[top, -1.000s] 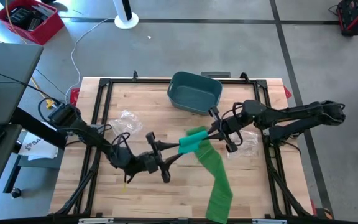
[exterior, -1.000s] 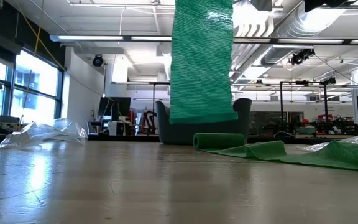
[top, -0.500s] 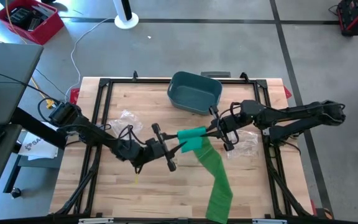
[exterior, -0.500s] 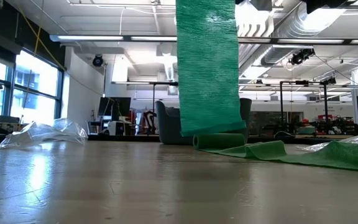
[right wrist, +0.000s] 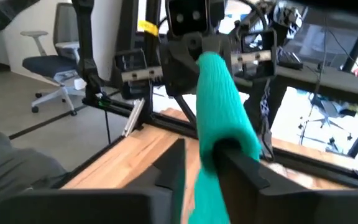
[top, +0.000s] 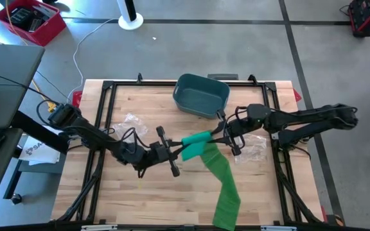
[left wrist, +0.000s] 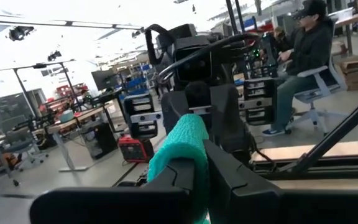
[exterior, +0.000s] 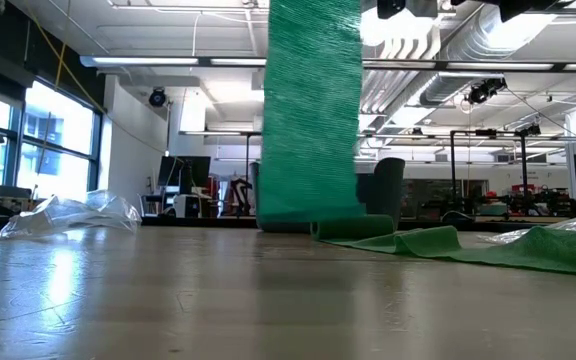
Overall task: Roll bandage
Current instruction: Roll the light green bandage
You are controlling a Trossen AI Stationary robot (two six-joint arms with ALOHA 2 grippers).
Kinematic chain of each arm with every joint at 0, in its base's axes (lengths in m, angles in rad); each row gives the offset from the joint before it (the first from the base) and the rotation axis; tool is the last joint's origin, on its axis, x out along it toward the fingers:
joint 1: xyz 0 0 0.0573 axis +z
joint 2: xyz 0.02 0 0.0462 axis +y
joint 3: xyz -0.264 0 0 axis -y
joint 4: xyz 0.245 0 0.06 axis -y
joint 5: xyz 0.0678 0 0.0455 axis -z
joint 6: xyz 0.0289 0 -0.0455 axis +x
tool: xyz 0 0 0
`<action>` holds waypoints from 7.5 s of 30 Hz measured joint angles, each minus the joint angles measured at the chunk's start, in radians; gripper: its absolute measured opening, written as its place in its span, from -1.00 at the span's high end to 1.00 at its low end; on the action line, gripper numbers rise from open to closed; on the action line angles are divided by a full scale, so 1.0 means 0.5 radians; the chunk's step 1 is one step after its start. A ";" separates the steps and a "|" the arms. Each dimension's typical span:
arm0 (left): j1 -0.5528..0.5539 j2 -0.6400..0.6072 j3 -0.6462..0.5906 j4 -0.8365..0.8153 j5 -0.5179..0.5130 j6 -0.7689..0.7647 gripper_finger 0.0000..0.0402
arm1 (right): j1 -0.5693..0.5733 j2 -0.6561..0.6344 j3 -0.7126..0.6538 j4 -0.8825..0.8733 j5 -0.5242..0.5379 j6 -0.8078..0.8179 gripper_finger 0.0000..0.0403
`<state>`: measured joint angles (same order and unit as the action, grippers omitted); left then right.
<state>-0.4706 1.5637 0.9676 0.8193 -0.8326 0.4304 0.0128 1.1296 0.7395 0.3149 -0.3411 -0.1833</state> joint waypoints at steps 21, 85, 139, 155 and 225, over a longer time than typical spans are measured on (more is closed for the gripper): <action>-0.010 -0.089 0.001 0.066 0.160 -0.016 0.98 | 0.215 0.260 -0.001 0.558 0.527 -0.176 0.10; -0.044 -0.114 0.001 -0.031 -0.380 0.836 0.99 | 0.465 0.443 -0.001 0.467 0.609 0.099 1.00; 0.189 -0.326 -0.136 0.008 -0.661 1.160 0.99 | 0.377 0.648 -0.003 0.845 0.285 0.190 0.99; 0.352 -0.628 -0.650 -0.318 -0.234 0.274 0.99 | 0.286 0.046 0.005 1.083 -0.104 0.557 1.00; 0.393 -0.282 -0.925 0.761 -0.093 -0.052 0.99 | 0.266 0.280 0.437 0.024 -0.011 0.782 1.00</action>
<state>-0.2741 1.4227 0.5053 1.1998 -0.8789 0.4044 0.1456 1.2697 0.9581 0.3269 -0.3467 0.2077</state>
